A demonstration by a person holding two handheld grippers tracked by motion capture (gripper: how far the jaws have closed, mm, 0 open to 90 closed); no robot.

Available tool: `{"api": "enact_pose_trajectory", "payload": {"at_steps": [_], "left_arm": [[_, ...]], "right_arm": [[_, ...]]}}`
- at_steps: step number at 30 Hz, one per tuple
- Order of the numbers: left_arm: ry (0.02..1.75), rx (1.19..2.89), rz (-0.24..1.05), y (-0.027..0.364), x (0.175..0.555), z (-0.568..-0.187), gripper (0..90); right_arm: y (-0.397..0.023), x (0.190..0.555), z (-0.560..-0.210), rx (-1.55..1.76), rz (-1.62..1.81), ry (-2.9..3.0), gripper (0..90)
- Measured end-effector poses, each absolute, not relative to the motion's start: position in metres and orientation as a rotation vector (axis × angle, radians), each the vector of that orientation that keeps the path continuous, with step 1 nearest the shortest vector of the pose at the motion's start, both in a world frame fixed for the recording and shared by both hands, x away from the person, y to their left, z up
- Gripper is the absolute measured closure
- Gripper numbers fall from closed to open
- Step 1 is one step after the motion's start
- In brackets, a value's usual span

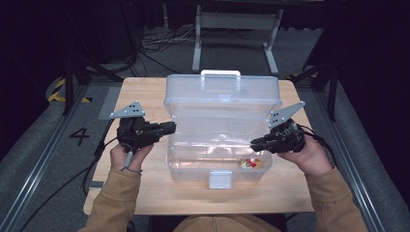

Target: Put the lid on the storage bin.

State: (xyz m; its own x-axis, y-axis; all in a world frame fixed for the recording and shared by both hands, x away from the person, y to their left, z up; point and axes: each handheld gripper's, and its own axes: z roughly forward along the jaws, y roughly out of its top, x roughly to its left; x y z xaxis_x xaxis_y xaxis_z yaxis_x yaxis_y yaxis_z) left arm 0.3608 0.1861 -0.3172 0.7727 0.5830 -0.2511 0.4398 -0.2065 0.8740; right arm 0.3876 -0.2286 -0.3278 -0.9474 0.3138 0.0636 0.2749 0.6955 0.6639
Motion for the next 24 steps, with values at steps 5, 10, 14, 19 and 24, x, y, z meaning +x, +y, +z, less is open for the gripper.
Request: {"api": "enact_pose_trajectory", "payload": {"at_steps": [5, 10, 14, 19, 24], "left_arm": [[0.819, 1.834, 0.19, 0.19, 0.364, -0.316, 87.2], [0.827, 1.858, 0.191, 0.188, 0.365, -0.317, 89.4], [0.83, 1.858, 0.194, 0.187, 0.365, -0.317, 89.3], [0.829, 1.864, 0.192, 0.187, 0.364, -0.317, 89.3], [0.822, 1.877, 0.188, 0.188, 0.364, -0.317, 89.2]], "right_arm": [[-0.229, 0.385, -0.329, 0.493, 1.094, 2.851, 80.0], [-0.229, 0.384, -0.329, 0.479, 1.097, 2.869, 80.1], [-0.233, 0.381, -0.325, 0.481, 1.124, 2.857, 79.4], [-0.24, 0.379, -0.32, 0.487, 1.173, 2.82, 82.2], [-0.249, 0.375, -0.316, 0.501, 1.26, 2.745, 88.8]]}}
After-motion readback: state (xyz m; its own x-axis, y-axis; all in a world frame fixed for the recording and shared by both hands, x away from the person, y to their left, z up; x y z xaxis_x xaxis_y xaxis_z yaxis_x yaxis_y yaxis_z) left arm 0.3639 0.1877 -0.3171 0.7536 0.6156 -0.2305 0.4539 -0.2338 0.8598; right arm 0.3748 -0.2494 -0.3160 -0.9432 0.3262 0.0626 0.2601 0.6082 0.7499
